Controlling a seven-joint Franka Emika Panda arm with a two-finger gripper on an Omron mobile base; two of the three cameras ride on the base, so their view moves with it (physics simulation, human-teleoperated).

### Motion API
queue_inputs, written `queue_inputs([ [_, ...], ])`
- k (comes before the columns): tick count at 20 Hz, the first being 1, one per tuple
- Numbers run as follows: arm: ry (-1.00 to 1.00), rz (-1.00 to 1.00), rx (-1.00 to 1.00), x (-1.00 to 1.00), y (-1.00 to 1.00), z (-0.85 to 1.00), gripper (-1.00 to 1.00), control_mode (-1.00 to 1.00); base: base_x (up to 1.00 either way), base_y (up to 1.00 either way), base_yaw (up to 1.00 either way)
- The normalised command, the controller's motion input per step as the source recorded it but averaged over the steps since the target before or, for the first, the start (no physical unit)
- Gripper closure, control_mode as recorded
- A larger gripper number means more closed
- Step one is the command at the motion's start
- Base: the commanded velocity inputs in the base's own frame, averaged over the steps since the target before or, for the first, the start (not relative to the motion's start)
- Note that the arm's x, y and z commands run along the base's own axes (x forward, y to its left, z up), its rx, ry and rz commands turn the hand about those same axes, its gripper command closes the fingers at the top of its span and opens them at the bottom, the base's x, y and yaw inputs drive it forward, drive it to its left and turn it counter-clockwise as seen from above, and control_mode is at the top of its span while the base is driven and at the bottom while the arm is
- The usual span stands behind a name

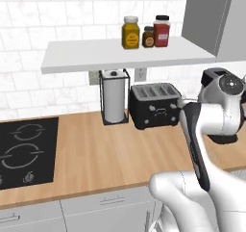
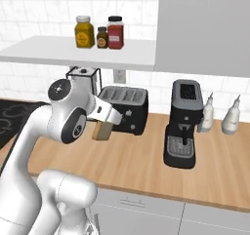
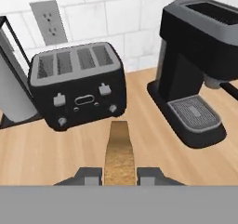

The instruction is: Start the toaster. Once the lever pops up, take the bread to the plate on the dining counter.

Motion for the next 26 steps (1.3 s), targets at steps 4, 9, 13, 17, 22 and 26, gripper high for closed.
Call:
queue_inputs([
  [4,0.00,0.00,0.00,0.00,0.00,0.00,1.00,1.00,-0.86,0.07,0.35],
  [9,0.00,0.00,0.00,0.00,0.00,0.00,1.00,1.00,-0.84,0.14,0.70],
  [13,0.00,0.00,0.00,0.00,0.00,0.00,1.00,1.00,-0.22,0.06,0.96],
  [17,0.00,0.00,0.00,0.00,0.00,0.00,1.00,1.00,0.00,0.00,1.00],
  [22,0.00,0.00,0.00,0.00,0.00,0.00,1.00,1.00,0.00,0.00,1.00],
  [26,0.00,0.00,0.00,0.00,0.00,0.00,1.00,1.00,0.00,0.00,1.00],
])
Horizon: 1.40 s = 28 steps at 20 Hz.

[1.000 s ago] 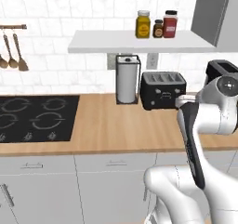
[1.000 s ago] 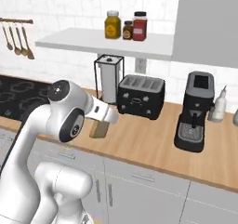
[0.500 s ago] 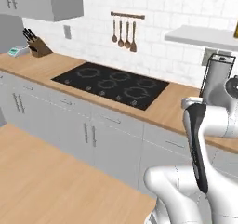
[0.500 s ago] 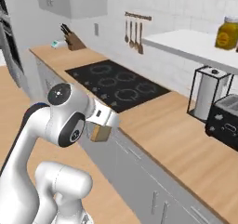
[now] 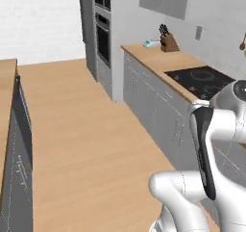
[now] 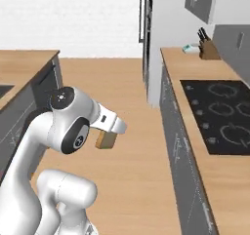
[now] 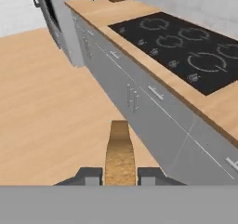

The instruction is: Start the toaster. Once the lever pops up, take the bread to the plate on the dining counter.

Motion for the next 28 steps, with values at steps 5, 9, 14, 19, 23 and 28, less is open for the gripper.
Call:
queue_inputs([
  [5,0.00,0.00,0.00,0.00,0.00,0.00,1.00,1.00,0.00,0.00,1.00],
  [9,0.00,0.00,0.00,0.00,0.00,0.00,1.00,1.00,0.00,0.00,1.00],
  [14,0.00,0.00,0.00,0.00,0.00,0.00,1.00,1.00,-0.32,0.26,0.92],
  [19,0.00,0.00,0.00,0.00,0.00,0.00,1.00,1.00,-0.79,0.96,0.58],
  [23,0.00,0.00,0.00,0.00,0.00,0.00,1.00,1.00,-0.91,1.00,0.42],
  [28,0.00,0.00,0.00,0.00,0.00,0.00,1.00,1.00,-0.53,1.00,0.33],
])
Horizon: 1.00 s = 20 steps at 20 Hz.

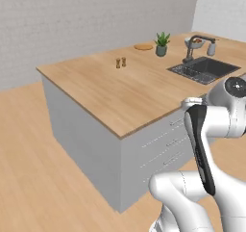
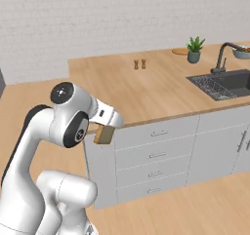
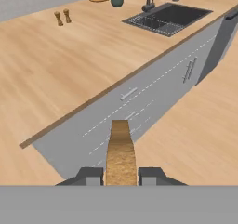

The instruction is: Start the toaster. Once the lever pops up, take the bread to the plate on the dining counter.

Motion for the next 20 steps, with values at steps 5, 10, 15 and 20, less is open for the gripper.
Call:
queue_inputs([
  [5,0.00,0.00,0.00,0.00,0.00,0.00,1.00,1.00,-0.17,1.00,0.09],
  [10,0.00,0.00,0.00,0.00,0.00,0.00,1.00,1.00,-0.01,1.00,0.05],
  [15,0.00,0.00,0.00,0.00,0.00,0.00,1.00,1.00,0.25,1.00,0.06],
  [20,0.00,0.00,0.00,0.00,0.00,0.00,1.00,1.00,0.98,1.00,0.15],
])
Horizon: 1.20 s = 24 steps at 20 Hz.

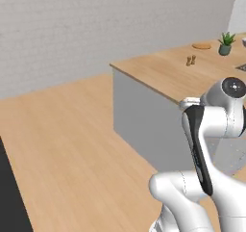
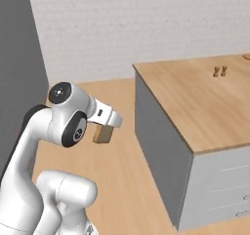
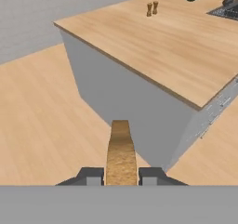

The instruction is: Start the toaster. Once the lever pops up, take the bread to the plate on the dining counter.

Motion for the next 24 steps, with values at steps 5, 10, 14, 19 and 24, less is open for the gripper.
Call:
queue_inputs([
  [5,0.00,0.00,0.00,0.00,0.00,0.00,1.00,1.00,1.00,0.97,0.22],
  [10,0.00,0.00,0.00,0.00,0.00,0.00,1.00,1.00,1.00,0.81,0.13],
  [14,0.00,0.00,0.00,0.00,0.00,0.00,1.00,1.00,1.00,0.41,0.01],
  [19,0.00,0.00,0.00,0.00,0.00,0.00,1.00,1.00,1.00,0.19,-0.01],
  [24,0.00,0.00,0.00,0.00,0.00,0.00,1.00,1.00,1.00,0.13,-0.02],
])
